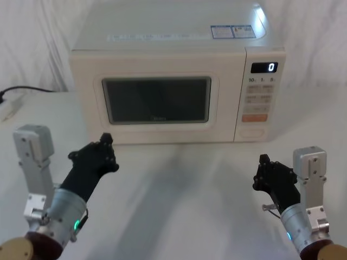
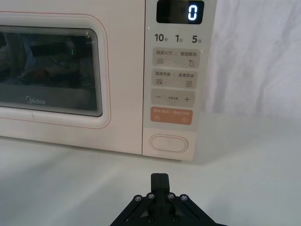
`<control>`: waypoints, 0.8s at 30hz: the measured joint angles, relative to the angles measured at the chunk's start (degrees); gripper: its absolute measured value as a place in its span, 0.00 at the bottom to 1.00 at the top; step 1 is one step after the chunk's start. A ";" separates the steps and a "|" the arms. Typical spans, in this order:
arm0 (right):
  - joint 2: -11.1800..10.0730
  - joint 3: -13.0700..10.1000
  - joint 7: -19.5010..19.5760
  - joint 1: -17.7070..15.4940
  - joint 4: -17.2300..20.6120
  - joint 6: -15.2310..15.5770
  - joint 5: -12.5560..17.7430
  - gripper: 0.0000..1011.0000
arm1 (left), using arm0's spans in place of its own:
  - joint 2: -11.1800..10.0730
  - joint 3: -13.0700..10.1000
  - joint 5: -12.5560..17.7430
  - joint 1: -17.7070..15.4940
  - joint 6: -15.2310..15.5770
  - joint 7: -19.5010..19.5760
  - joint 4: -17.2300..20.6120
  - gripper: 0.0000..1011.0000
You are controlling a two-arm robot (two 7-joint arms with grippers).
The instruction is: Press the button to open the microwave door with one hand; close the microwave door with the other hand.
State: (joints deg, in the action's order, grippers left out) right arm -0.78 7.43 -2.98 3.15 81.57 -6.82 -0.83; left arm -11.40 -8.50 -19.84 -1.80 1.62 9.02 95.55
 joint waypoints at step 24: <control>0.00 0.00 0.00 0.00 0.00 0.00 0.00 0.00 | 2.64 4.15 -0.33 5.87 -2.51 -1.89 1.16 0.00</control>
State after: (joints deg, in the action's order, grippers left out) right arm -0.78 7.43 -2.98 3.15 81.57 -6.83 -0.83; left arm -8.77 -4.35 -20.17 4.07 -0.89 7.12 96.71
